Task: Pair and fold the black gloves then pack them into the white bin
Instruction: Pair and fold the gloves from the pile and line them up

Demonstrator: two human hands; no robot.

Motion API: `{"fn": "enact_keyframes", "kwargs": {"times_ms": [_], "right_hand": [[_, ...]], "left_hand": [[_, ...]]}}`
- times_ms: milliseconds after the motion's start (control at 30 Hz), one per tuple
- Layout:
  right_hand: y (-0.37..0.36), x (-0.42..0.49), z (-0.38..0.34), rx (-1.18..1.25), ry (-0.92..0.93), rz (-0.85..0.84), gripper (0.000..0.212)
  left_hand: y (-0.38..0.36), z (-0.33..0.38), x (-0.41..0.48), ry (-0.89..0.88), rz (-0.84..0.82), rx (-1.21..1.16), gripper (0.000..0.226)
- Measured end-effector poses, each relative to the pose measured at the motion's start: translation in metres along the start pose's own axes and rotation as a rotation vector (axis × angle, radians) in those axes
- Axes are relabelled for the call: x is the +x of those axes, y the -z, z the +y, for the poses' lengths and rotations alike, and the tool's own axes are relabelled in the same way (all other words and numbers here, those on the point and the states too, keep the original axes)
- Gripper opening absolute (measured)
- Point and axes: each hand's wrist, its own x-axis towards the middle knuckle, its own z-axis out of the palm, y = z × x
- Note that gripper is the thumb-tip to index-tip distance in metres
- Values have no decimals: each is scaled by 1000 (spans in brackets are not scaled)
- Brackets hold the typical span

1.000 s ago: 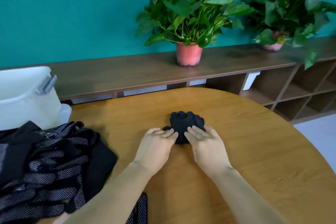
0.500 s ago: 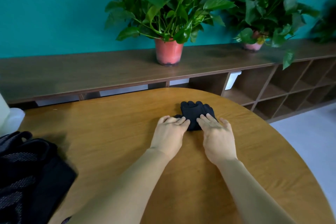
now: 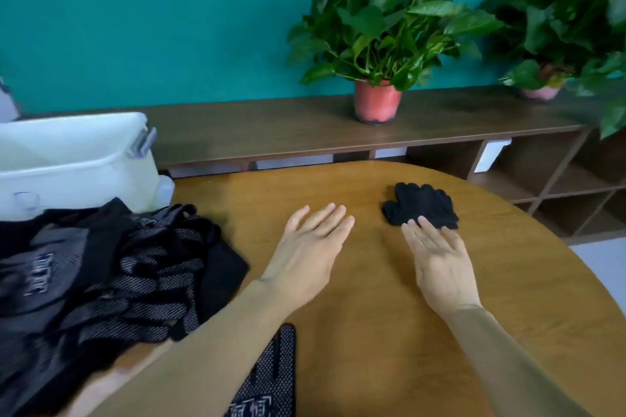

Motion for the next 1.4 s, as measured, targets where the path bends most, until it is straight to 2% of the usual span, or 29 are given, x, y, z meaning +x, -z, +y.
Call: {"fn": "enact_keyframes", "kwargs": {"times_ms": [233,367,500,600,700,833,967,1067,1167,1400], "right_hand": [[39,-17,-100,145,144,99,46],[63,-9,-154,223,234,133,49],[79,-13,-199,233,318,80,43],[82,-13,-219,208,325,16,32],[85,-3,-241,215,360,17,26],[86,21,-280,253,464,56,16],[80,49,-325,332,554,103,12],[79,69,-361,366,619,140,8],[74,84,-385,333,617,136,10],[50,100,-390,251,453,-28,11]], "left_hand": [[39,-30,-110,115,-11,76,54],[48,-52,-162,100,24,113,52],[59,-83,-215,99,144,96,38],[62,-103,-238,126,163,118,48],[63,-120,-245,162,196,98,46],[61,-142,-247,195,325,61,37],[68,-172,-248,207,463,114,26],[75,-195,-248,250,506,159,18],[76,-209,-244,279,471,135,21],[60,-213,-212,334,322,102,32]]}}
